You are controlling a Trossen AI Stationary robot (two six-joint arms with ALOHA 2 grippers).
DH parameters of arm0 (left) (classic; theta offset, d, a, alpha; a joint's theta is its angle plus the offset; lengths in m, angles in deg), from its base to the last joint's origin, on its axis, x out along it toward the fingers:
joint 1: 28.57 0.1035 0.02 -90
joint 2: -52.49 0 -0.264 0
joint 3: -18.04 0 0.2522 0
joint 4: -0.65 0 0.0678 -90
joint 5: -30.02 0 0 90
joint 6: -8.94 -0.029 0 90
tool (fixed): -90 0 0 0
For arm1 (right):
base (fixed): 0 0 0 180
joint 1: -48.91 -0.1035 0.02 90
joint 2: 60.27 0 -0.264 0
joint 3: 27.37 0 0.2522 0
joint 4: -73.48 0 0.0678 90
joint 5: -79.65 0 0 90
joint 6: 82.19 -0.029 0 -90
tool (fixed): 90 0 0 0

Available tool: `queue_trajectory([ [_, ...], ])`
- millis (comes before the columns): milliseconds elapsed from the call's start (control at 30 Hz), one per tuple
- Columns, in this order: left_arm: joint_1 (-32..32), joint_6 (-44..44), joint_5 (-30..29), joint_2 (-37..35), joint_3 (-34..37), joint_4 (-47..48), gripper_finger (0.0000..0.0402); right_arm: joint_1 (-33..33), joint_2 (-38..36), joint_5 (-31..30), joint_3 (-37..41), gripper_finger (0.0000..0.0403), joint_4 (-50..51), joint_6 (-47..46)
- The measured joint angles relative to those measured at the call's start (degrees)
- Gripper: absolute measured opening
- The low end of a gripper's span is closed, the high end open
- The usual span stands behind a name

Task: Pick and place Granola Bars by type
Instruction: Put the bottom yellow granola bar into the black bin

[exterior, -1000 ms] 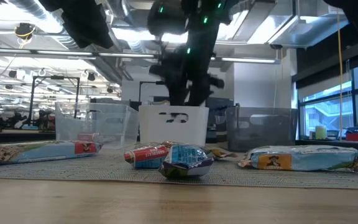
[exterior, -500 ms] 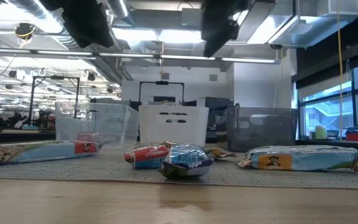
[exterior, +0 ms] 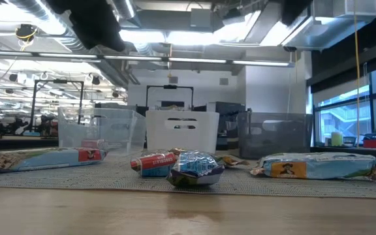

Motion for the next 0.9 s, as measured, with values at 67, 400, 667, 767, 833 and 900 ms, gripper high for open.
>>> queue_trajectory([
  [67,0.00,0.00,-0.78,0.02,0.00,0.00,0.0155,-1.15,0.20,-0.31,0.00,0.0233,0.04,-4.12],
  [400,0.00,0.00,-1.55,0.00,0.00,-0.01,0.0155,-1.65,0.51,1.48,0.03,0.0233,-7.24,-7.54],
  [667,0.00,0.00,-1.89,0.00,0.00,0.00,0.0155,-1.08,0.59,-0.77,0.47,0.0233,0.74,-11.07],
  [767,0.00,0.00,-1.88,0.00,0.00,-0.01,0.0155,-1.08,0.66,-0.86,3.05,0.0233,0.57,-11.03],
  [833,0.00,0.00,-1.87,0.00,0.00,0.00,0.0155,-1.12,0.70,1.10,6.03,0.0233,0.01,-11.22],
  [900,0.00,0.00,-1.88,0.02,0.00,-0.02,0.0155,-0.74,0.73,4.36,9.46,0.0233,-1.38,-11.26],
])
